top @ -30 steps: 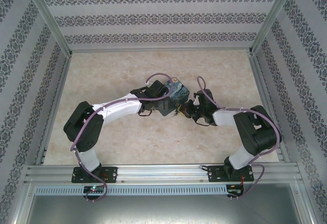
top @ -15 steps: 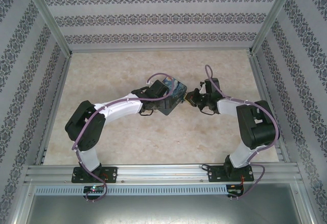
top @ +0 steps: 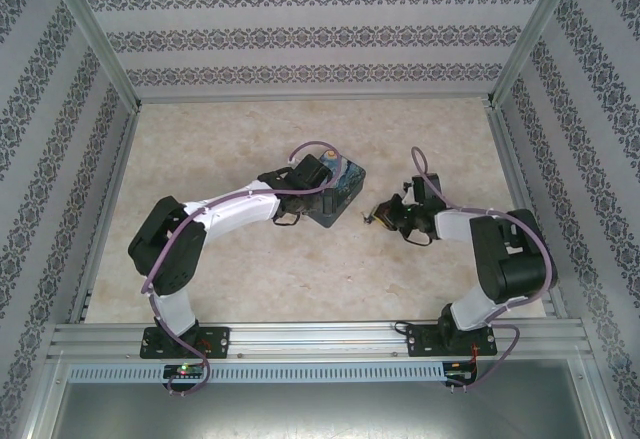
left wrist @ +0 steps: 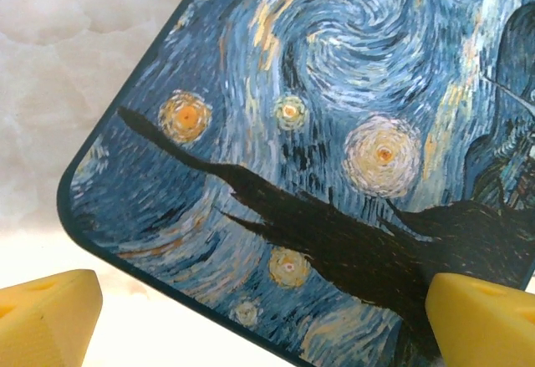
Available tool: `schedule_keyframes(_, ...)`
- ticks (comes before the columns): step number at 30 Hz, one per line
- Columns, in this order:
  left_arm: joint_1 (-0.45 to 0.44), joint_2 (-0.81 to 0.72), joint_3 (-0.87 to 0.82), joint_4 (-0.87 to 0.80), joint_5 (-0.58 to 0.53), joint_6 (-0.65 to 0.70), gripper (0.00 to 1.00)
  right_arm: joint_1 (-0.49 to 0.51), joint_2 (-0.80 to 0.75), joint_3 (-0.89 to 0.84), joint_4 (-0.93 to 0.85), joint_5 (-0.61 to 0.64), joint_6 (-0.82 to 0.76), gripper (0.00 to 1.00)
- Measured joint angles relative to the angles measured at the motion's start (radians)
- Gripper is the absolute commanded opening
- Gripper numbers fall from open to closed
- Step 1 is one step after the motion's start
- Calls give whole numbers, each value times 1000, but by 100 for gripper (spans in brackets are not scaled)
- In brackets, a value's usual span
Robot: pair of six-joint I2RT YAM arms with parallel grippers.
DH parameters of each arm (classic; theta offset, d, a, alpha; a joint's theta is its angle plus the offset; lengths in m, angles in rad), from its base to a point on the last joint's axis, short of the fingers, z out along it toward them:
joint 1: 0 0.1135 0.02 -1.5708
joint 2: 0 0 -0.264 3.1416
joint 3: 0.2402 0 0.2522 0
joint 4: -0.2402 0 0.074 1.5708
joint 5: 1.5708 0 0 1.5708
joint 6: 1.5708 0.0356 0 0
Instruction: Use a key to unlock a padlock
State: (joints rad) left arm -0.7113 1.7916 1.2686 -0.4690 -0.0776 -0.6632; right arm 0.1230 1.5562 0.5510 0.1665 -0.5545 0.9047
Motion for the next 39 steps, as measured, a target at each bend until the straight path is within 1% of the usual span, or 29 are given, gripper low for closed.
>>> schedule_keyframes(1, 3, -7, 0, -14, 9, 4, 99, -13, -15, -14, -5, 5, -1, 40)
schedule_keyframes(4, 20, -46, -2, -54, 34, 10, 100, -43, -72, -40, -35, 14, -10, 59)
schedule_keyframes(5, 27, -64, -3, -60, 39, 11, 99, -50, -97, -43, -48, 19, -15, 64)
schedule_keyframes(9, 78, -180, -22, -72, 43, 21, 100, -82, -233, -42, -136, 52, -36, 90)
schedule_keyframes(11, 110, -249, -39, -71, 35, 32, 100, -91, -304, -25, -204, 83, -56, 98)
schedule_keyframes(15, 175, -399, -119, -54, -41, 70, 100, -95, -407, 77, -346, 183, -109, 98)
schedule_keyframes(18, 211, -520, -248, 27, -152, 138, 100, -95, -440, 179, -418, 290, -172, 98)
schedule_keyframes(21, 226, -644, -433, 189, -275, 251, 100, -95, -443, 252, -451, 423, -235, 98)
schedule_keyframes(23, 232, -710, -558, 323, -353, 335, 100, -95, -443, 257, -445, 514, -269, 98)
schedule_keyframes(25, 263, -746, -673, 454, -416, 418, 100, -95, -443, 223, -400, 609, -290, 98)
schedule_keyframes(28, 350, -734, -772, 588, -465, 486, 100, -95, -451, 116, -288, 729, -329, 98)
schedule_keyframes(32, 444, -657, -849, 762, -504, 529, 100, -102, -450, 3, -166, 818, -438, 98)
schedule_keyframes(36, 517, -518, -876, 938, -492, 559, 100, -102, -407, -10, -34, 868, -547, 98)
schedule_keyframes(39, 557, -409, -878, 1069, -447, 592, 99, -101, -352, -25, 84, 881, -605, 98)
